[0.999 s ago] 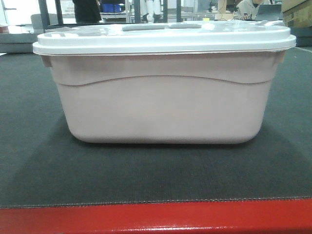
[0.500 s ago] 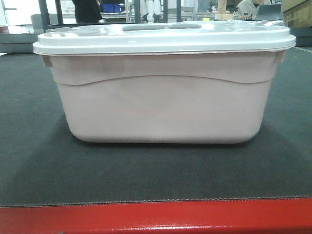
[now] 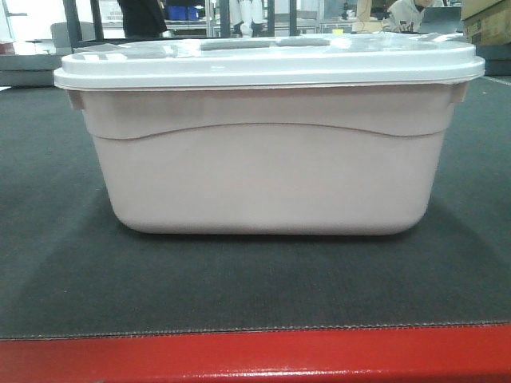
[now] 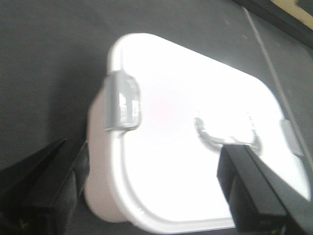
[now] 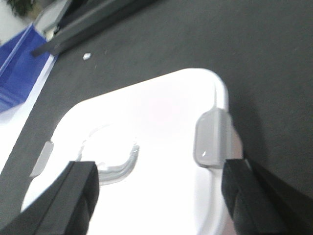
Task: Grab white bin and place on right shelf
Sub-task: 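Close both grippers on the lid handles and lift the pink bin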
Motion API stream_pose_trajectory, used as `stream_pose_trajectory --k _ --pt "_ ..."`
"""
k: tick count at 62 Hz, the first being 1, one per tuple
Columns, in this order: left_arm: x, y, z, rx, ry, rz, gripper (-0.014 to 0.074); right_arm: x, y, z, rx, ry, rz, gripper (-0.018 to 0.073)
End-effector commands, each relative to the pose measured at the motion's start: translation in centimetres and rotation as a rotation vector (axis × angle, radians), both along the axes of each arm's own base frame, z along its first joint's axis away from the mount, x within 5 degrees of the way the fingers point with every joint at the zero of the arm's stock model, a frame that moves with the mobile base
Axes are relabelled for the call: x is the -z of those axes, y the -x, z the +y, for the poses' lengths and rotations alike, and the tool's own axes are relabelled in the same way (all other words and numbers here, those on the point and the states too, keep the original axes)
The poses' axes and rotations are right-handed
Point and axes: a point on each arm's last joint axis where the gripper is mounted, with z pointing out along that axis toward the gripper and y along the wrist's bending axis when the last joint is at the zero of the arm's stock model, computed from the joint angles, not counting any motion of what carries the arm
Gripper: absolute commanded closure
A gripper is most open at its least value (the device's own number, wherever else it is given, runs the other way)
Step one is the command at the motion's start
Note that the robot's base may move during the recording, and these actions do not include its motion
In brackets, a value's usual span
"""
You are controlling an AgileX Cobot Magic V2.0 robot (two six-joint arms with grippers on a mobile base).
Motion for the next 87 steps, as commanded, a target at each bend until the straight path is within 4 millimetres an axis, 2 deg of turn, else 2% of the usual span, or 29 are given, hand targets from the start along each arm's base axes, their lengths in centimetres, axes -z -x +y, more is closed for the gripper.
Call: stream_pose_trajectory --k 1,12,21,26,35,53,63,74,87 --pt "-2.3 -1.4 -0.1 0.045 0.091 -0.061 0.015 -2.6 -1.1 0.1 -0.026 -0.03 -0.024 -0.0055" --pt "-1.6 -5.1 2.2 0.153 0.238 -0.016 0.0152 -3.9 -3.7 -0.9 -0.142 -0.041 0.067 -0.0055" --pt "0.3 -7.2 4.1 0.224 0.361 0.006 0.0153 -3.5 -5.8 -2.9 -0.25 -0.166 0.062 -0.0055" --pt "1.7 -8.4 4.5 0.275 0.411 0.016 0.0155 -2.3 -7.3 -4.1 -0.319 -0.216 0.07 -0.0055" --pt "3.8 -10.2 4.7 0.327 0.496 0.033 0.0155 1.1 -9.6 -6.0 -0.45 -0.241 0.141 -0.0055" --pt "7.0 -12.1 5.0 0.332 0.546 0.1 0.0155 5.7 -13.0 -7.4 -0.459 -0.275 0.221 -0.0055" --pt "8.0 -12.6 4.1 0.349 0.557 0.13 0.0155 7.3 -14.2 -7.0 -0.489 -0.313 0.248 -0.0055" --pt "8.0 -12.6 2.6 0.385 0.54 0.124 0.0155 7.2 -14.6 -5.0 -0.548 -0.331 0.222 -0.0055" --pt "8.1 -12.7 1.4 0.389 0.525 0.134 0.0155 7.9 -15.1 -3.6 -0.575 -0.327 0.237 -0.0055"
